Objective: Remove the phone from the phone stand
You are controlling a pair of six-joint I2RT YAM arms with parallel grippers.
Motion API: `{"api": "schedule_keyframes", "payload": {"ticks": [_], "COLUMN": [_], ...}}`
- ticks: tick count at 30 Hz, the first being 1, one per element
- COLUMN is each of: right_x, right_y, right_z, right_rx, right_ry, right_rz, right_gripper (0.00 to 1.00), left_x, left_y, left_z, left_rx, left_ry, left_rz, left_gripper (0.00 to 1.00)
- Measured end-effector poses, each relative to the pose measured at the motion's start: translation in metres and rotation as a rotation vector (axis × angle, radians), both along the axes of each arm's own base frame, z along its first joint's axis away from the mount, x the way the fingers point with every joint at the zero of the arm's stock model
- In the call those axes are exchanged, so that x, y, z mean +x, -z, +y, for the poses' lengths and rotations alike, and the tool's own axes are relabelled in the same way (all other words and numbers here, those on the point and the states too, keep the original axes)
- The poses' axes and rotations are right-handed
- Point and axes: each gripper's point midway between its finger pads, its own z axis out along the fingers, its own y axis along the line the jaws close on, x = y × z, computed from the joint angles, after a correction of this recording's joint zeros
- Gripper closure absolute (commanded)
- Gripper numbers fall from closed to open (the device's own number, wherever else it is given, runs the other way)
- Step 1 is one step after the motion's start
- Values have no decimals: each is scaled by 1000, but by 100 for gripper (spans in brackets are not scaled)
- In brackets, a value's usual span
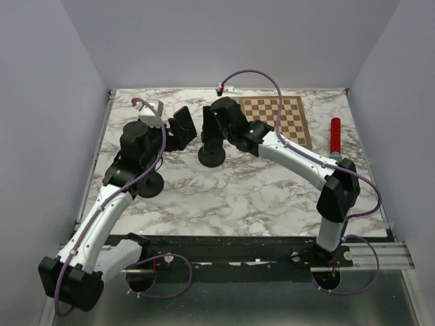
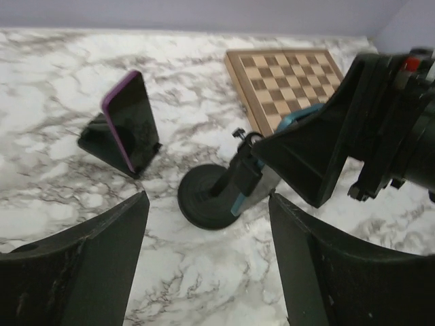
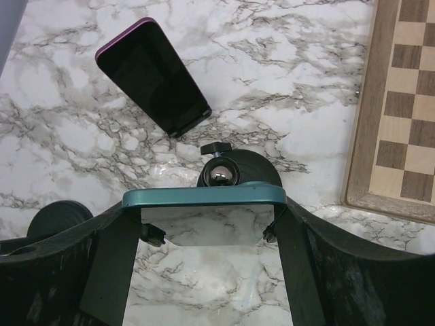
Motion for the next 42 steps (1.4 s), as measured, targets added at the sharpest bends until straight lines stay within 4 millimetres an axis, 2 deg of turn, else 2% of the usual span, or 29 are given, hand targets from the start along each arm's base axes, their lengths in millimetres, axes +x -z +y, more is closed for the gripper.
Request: {"api": "schedule_keyframes", "payload": {"ticks": [7,9,11,13,18,22,28,36,42], "right_x": [4,5,6,7,4,3,2,2,3], "right_y": [-1,-2,-2,-3,-1,1,1,1,1], "right_z": [-3,-4,-4,-5,-2,2,4,6,9], "right_rx": [20,28,39,47,51,53,52,48,46], "right_ry": [-35,-44,-58,-68,-101,-121,-137,-146,-160], "right_rz": [35,42,52,60,80,91,96,98,100], "right_gripper": [99,99,99,99,99,99,99,99,99], "left_x": [17,17,17,16,28,33,40,43,40], "left_y": [60,70,77,80,88,94,90,85,88], "left_z": [-42,-48,-52,-54,-67,-72,-75,-79,-80], "left_rx": [3,-1,-3,-4,30,30,38,73,95], "left_ry": [204,232,255,273,312,322,324,365,396], "left_rz": [208,244,268,278,294,307,310,289,280], "left_gripper": [18,18,23,28,30,35,44,48,64]}}
